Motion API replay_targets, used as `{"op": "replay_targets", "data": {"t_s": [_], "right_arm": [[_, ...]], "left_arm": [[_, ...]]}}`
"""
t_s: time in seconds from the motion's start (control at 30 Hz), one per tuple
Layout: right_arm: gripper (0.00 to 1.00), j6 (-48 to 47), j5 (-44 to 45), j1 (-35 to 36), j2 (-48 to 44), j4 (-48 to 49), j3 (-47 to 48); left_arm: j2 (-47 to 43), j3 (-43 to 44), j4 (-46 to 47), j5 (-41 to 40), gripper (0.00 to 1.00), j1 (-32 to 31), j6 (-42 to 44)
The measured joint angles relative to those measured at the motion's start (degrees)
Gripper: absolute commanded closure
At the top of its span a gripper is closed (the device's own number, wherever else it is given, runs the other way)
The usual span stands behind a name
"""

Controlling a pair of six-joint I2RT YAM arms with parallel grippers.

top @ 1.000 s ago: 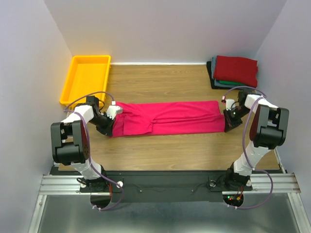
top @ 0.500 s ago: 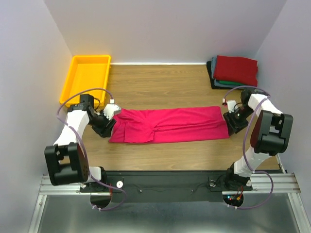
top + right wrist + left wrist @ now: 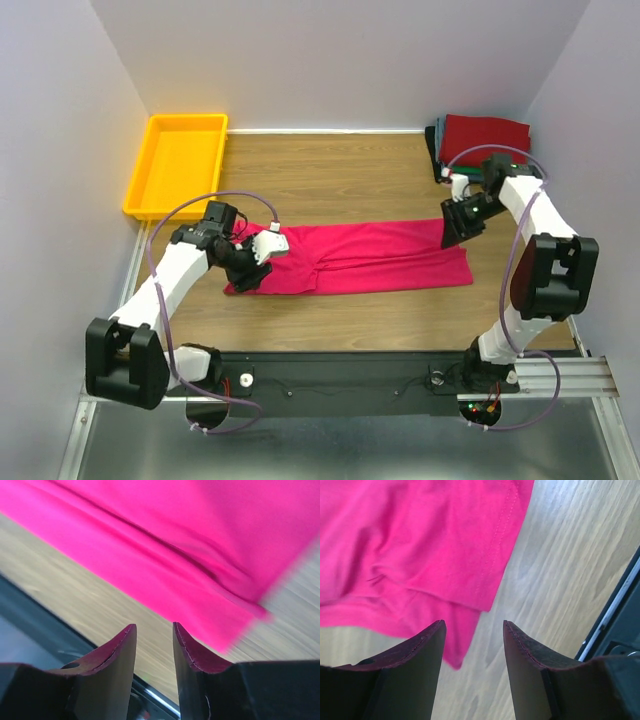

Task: Fold and stack the t-shirts
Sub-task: Fold the tshirt

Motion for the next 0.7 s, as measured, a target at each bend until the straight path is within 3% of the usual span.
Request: {"op": "replay_targets", "data": {"t_s": [0.27,0.7], "right_arm": [[0.50,13.86,-7.74,16.35,0.11,8.26,-4.90],[0.46,40.83,-14.78,40.00,8.63,36.72,-6.75]], "left_arm": [[7.54,-1.11,2.25,0.66,0.40,-0.63,-5.88],[10.95,2.49,-1.07,3.58,0.39,3.91,-7.43]]}}
